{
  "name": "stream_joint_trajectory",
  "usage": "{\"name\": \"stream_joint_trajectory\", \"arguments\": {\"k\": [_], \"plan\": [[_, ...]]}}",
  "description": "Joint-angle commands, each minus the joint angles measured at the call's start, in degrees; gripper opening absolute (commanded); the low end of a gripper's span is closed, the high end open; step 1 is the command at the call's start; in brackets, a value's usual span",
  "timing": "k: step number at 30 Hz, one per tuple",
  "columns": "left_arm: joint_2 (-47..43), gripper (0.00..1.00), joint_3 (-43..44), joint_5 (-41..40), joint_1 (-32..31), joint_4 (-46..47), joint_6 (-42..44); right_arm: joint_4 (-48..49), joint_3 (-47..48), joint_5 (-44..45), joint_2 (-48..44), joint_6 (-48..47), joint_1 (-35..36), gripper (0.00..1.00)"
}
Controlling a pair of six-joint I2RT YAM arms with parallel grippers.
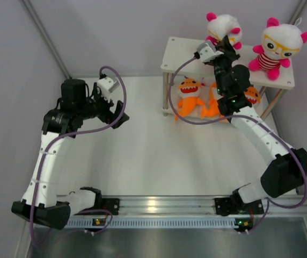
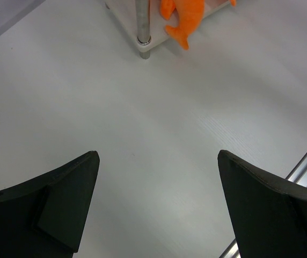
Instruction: Place and organize the stuffed toys onto the shelf
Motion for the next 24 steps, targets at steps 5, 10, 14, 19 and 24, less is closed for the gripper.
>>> {"name": "stream_joint_trajectory", "arguments": {"k": [5, 10, 14, 19, 24], "plan": [[0.2, 0.98, -0.5, 0.5, -0.2, 2.0, 0.2, 5.0, 0.6, 2.0, 0.7, -7.6, 0.5, 0.00], [0.2, 0.98, -0.5, 0.7, -0.2, 2.0, 0.1, 7.1, -2.6, 2.8, 0.9, -9.4, 1.0, 0.00], [0.1, 0.98, -0.6, 0.7, -0.2, 2.1, 0.0, 6.3, -3.1, 3.4, 0.3, -6.8, 1.2, 0.00], [-0.2, 0.98, -0.9, 0.7, -0.2, 2.0, 0.0, 5.7, -3.6, 3.6, 0.3, -6.0, 1.2, 0.00], [-0.1, 0.98, -1.0, 0.9, -0.2, 2.1, 0.0, 6.9, -2.8, 4.5, 0.1, -5.2, 1.1, 0.26]]}}
